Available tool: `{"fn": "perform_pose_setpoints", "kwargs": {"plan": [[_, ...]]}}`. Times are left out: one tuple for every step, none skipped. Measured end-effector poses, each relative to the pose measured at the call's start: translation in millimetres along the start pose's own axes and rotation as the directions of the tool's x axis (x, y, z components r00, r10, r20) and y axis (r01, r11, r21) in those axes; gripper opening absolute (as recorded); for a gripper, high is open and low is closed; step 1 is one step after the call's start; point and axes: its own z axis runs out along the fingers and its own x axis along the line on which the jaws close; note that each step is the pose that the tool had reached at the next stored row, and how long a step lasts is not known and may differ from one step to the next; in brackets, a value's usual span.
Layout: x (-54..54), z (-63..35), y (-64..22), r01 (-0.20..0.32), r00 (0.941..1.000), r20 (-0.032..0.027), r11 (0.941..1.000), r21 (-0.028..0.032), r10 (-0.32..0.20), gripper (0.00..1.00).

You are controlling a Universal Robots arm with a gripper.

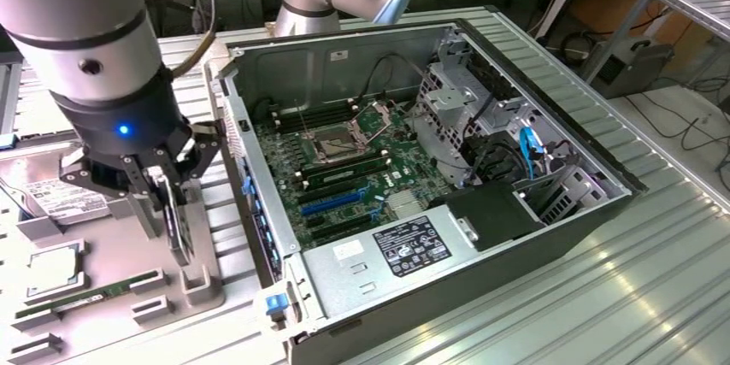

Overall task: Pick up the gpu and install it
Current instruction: 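Pick up the gpu and move the gpu toward the slot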

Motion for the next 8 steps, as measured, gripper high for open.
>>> {"fn": "perform_pose_setpoints", "kwargs": {"plan": [[-0.3,-4.6,0.1,0.0,1.0,0.0002,1.0,-0.0004,0.0,0.26],[-0.6,-9.2,0.2,0.0,1.0,0.0001,1.0,-0.0004,0.0,0.26],[-0.8,-13.6,0.3,0.0,1.0,0.0001,1.0,-0.0005,0.0,0.26],[-1.1,-18.8,0.3,0.0,1.0,0.0001,1.0,-0.0005,0.0,0.26],[-1.3,-22.7,0.3,0.0,1.0,0.0,1.0,-0.0007,0.0,0.26],[-1.6,-27.3,0.3,0.0,1.0,0.0002,1.0,-0.0009,0.0,0.26],[-2.0,-31.8,0.2,0.0,1.0,0.0001,1.0,-0.001,0.0,0.26],[-2.5,-36.2,0.2,0.0,1.0,0.0001,1.0,-0.0012,0.0,0.26]]}}
